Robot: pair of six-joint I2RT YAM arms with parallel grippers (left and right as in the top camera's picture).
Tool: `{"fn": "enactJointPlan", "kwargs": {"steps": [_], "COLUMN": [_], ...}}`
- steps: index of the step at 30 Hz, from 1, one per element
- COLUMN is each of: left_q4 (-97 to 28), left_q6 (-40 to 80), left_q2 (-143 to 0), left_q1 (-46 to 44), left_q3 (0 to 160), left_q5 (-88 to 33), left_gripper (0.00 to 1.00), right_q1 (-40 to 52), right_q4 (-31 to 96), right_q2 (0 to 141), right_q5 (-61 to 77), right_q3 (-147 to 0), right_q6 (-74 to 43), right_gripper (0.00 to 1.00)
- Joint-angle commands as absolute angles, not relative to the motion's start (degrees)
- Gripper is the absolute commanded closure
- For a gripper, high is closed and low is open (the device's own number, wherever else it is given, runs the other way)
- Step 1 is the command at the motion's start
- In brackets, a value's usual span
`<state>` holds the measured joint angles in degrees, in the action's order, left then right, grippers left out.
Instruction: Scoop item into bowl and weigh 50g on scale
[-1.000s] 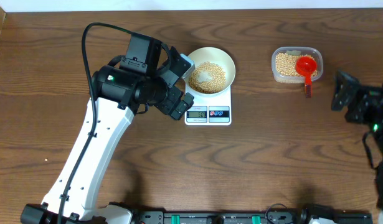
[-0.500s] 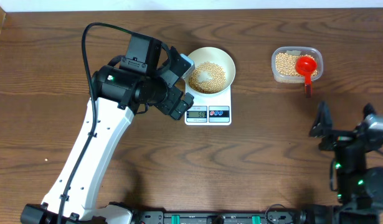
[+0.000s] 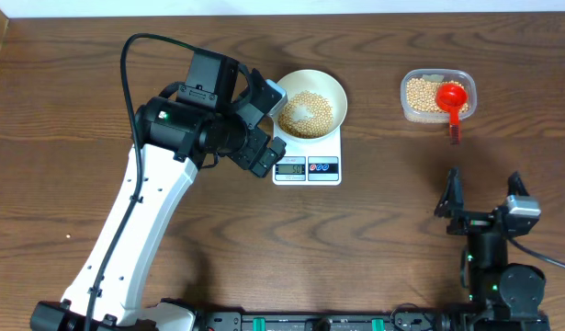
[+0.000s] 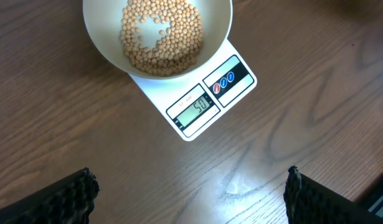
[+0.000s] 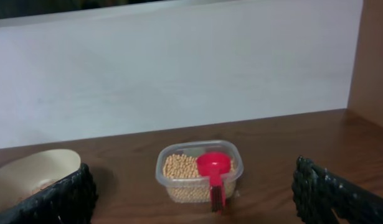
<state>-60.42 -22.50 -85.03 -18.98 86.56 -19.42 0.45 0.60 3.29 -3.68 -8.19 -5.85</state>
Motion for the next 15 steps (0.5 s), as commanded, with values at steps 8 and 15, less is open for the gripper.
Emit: {"fn": "enactJointPlan", "kwargs": {"steps": [8, 15], "left_q4": [-60.6, -60.6], "left_q6": [-22.4, -22.4], "left_q2": [-85.4, -85.4], "left_q1": [-19.0, -19.0], "left_q3": [87.5, 87.5], "left_q5": [-19.9, -19.9], "left_gripper": [0.02, 0.02], "right_q1": [3.1, 3.9], "right_q4": [3.5, 4.2], "right_q2": [0.3, 0.3], "right_q5": [-2.4, -2.0], "right_q3": [-0.3, -0.3], "right_q6": [-8.3, -5.3], "right_gripper": [0.01, 0.01]}}
